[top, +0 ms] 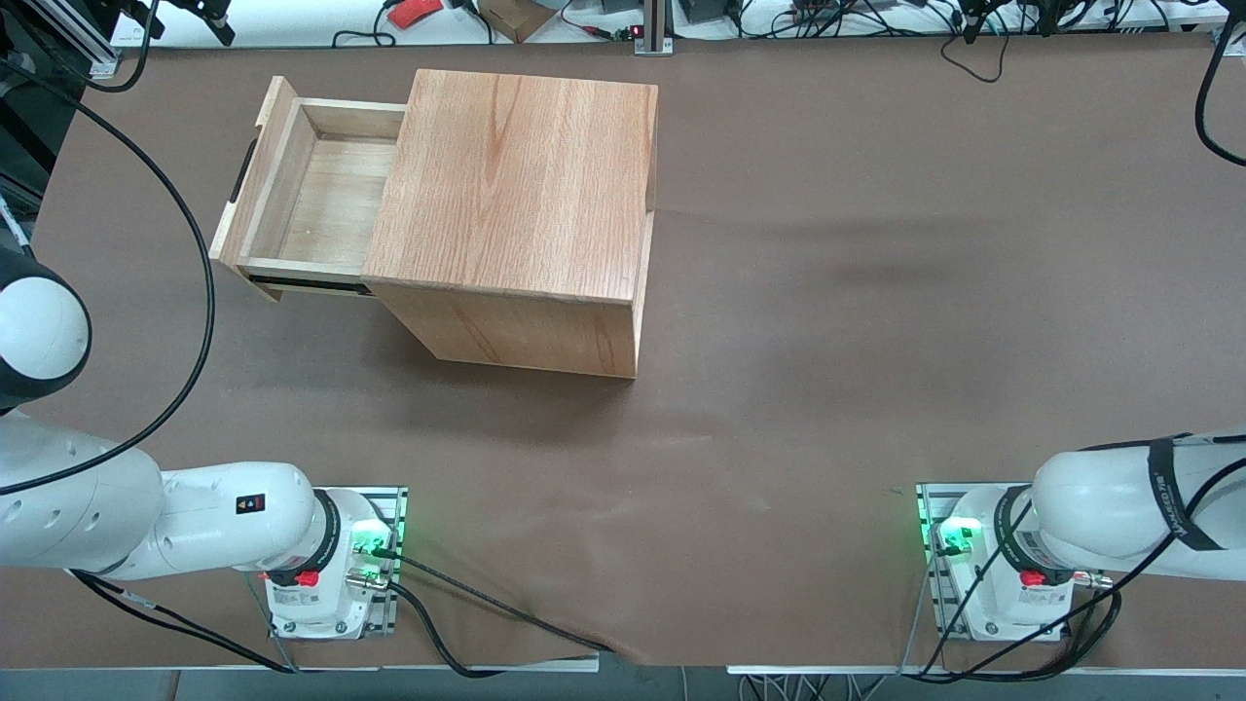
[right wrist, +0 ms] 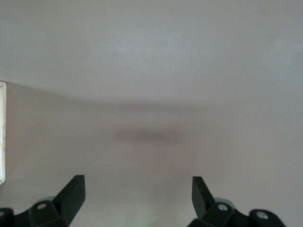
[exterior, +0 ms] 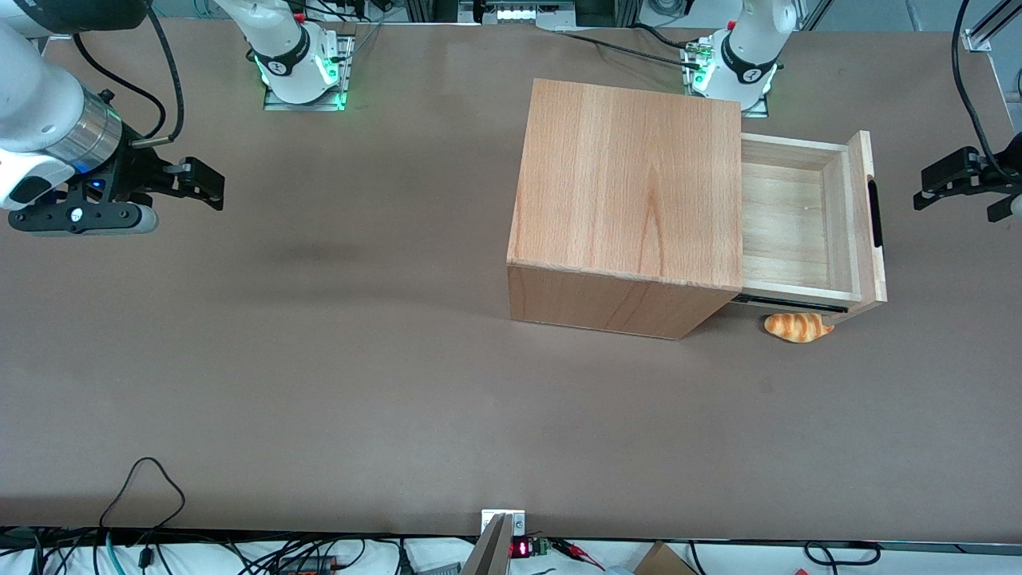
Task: Open top drawer with left arm
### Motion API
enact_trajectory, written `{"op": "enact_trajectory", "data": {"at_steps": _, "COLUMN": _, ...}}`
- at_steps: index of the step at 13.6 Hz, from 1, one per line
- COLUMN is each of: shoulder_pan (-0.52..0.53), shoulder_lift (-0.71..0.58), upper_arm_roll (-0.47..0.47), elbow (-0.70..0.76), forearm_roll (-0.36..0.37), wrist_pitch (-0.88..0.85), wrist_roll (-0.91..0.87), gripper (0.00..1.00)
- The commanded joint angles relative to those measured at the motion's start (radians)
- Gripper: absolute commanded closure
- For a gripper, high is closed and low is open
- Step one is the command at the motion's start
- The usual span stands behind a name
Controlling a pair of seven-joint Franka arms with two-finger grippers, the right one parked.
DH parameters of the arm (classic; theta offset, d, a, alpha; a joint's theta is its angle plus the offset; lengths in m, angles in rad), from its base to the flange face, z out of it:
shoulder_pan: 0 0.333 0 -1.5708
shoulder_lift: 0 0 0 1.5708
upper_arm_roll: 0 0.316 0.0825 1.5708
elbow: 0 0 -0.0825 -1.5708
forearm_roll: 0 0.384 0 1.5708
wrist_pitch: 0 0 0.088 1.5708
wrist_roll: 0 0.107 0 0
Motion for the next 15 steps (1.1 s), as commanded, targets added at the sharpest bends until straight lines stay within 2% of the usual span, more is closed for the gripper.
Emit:
{"op": "enact_trajectory", "data": {"at_steps": 1, "shoulder_pan": -0.060, "shoulder_lift": -0.018, "upper_arm_roll": 0.035, "elbow": 0.011, "forearm_roll": 0.052, "wrist_pitch": -0.022, "wrist_roll": -0.065, "gripper": 0.00}}
{"op": "enact_trajectory", "data": {"at_steps": 5, "shoulder_pan": -0.057, "shoulder_lift": -0.028, "upper_arm_roll": 0.024, "elbow": 0.013, "forearm_roll": 0.055, "wrist_pitch": -0.041, "wrist_roll": -0.113, "gripper": 0.00}}
{"op": "enact_trajectory", "data": {"at_steps": 9, "shoulder_pan": -0.051, "shoulder_lift": -0.014, "upper_arm_roll": 0.027, "elbow": 0.083, "forearm_roll": 0.055, "wrist_pitch": -0.044, "wrist_roll": -0.093, "gripper": 0.00}}
{"op": "enact_trajectory", "data": {"at_steps": 15, "shoulder_pan": -0.048, "shoulder_lift": -0.012, "upper_arm_roll": 0.025, "elbow": 0.087, "forearm_roll": 0.055, "wrist_pitch": -0.055, "wrist_roll": -0.090, "gripper": 0.00}}
